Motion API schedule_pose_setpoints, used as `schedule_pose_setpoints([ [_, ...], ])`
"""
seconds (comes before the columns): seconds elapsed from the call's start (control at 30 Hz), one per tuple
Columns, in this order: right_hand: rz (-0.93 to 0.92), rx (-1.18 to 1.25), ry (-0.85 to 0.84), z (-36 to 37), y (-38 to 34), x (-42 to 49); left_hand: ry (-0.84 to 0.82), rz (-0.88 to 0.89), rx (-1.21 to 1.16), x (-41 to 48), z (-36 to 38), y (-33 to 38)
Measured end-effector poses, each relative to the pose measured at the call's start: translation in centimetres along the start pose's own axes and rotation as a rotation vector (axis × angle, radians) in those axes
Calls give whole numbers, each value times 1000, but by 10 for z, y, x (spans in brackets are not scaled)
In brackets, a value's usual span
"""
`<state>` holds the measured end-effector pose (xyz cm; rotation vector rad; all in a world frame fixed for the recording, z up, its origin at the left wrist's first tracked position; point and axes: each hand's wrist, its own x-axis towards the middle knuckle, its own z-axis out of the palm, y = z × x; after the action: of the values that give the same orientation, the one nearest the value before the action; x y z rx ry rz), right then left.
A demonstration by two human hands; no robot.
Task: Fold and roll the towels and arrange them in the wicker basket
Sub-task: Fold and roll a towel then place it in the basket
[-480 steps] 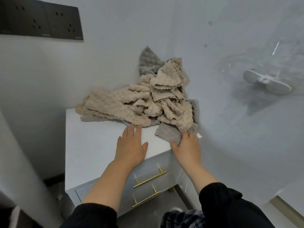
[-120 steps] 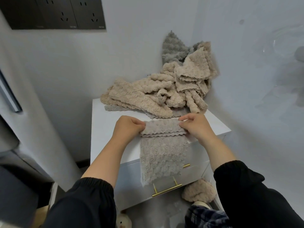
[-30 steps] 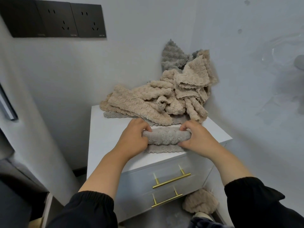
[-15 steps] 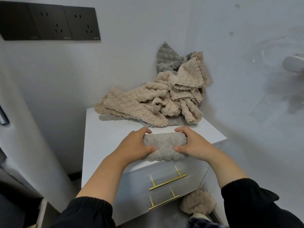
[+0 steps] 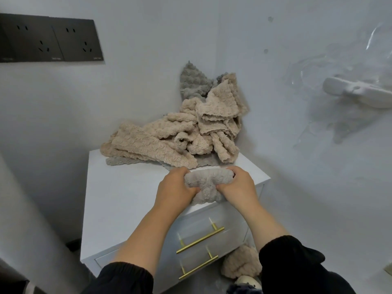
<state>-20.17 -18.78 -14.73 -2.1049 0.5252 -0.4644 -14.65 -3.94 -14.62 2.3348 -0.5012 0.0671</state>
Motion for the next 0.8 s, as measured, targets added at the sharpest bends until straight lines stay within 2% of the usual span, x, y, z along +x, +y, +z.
schedule_pose_setpoints([
  [0.23,-44,-182,274,-56,18,-10,-76,82,-91,-3,41,61],
  [0.57,-338,-518,607,-204,75,-96,-301,307,-323,-53,110,189],
  [0.7,-428,-625,686,-245,101,-138,-387,362,-381,-92,130,220],
  [0.8,-350,-580,687,-269,124,-160,-449,404,-384,-122,143,239],
])
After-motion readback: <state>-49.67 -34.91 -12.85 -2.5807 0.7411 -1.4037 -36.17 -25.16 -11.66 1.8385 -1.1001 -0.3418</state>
